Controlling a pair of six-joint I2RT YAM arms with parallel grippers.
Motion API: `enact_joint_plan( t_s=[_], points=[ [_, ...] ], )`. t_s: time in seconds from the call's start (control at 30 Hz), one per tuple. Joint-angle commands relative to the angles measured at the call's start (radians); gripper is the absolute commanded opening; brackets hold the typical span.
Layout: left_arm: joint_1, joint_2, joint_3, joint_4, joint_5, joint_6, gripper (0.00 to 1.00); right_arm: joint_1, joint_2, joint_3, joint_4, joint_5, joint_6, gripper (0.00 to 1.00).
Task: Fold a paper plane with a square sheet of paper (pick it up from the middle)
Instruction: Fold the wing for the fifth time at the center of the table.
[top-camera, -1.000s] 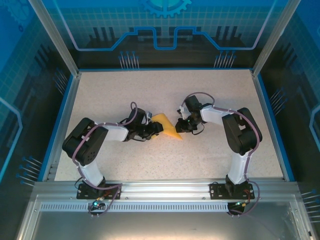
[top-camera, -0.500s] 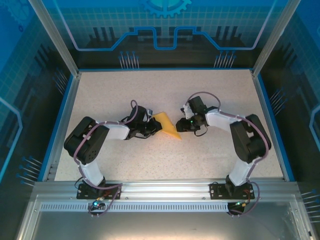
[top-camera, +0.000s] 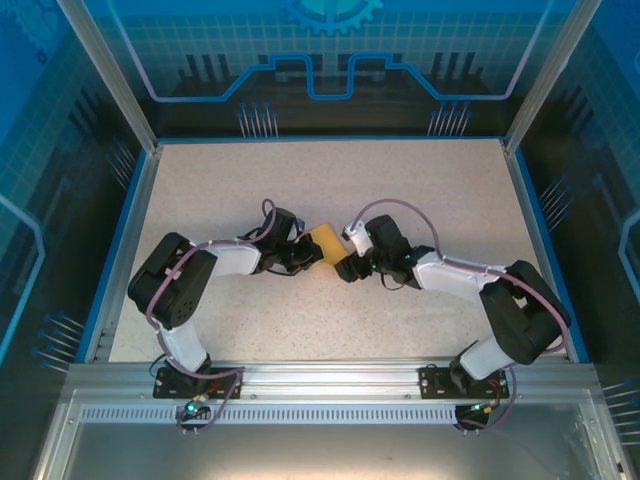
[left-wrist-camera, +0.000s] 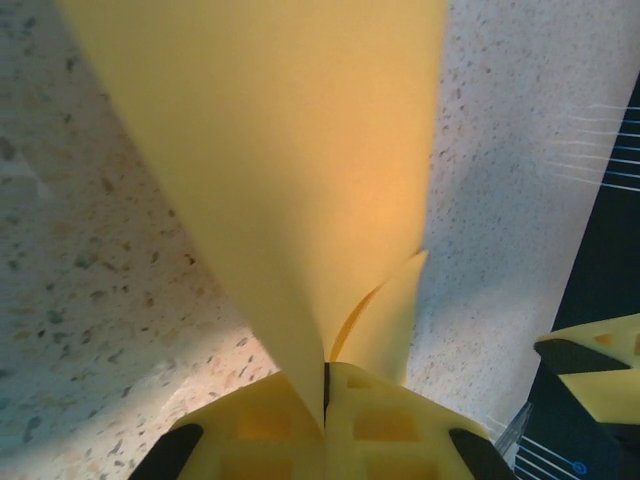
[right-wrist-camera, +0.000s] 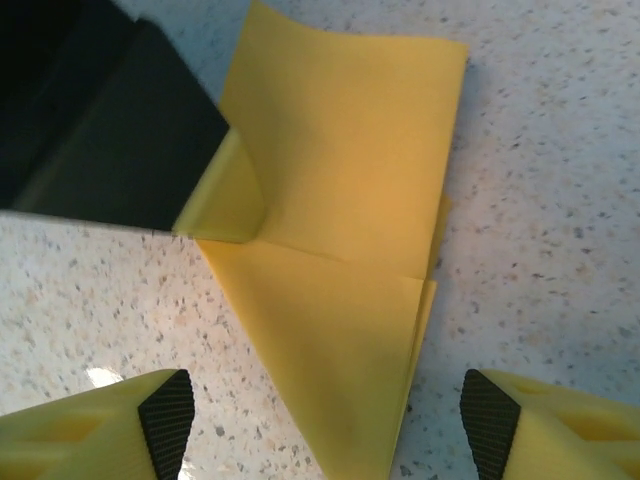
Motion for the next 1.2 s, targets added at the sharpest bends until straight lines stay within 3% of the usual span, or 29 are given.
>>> enact_joint_plan(
  t_s=[0.0,0.33,0.87,1.17],
  points=[
    [-0.006,-0.033,0.025,-0.075,-0.01,-0.001,0.06,0.03,-0.002,-0.104,0.309,-0.023,-0.125,0.76],
    [-0.007,-0.052,0.045,-0.105,0.001,-0.002,0.05,0.084,0.092,-0.096,0.354,-0.06,-0.279,0.67],
    [-0.006,-0.068,0.066,-0.134,0.008,-0.009,0.06,0.103,0.231,-0.031,0.409,-0.014,-0.331,0.38],
    [-0.003,-0.066,0.066,-0.14,0.004,-0.025,0.06,0.107,0.216,-0.065,0.475,0.069,-0.329,0.38]
  ],
)
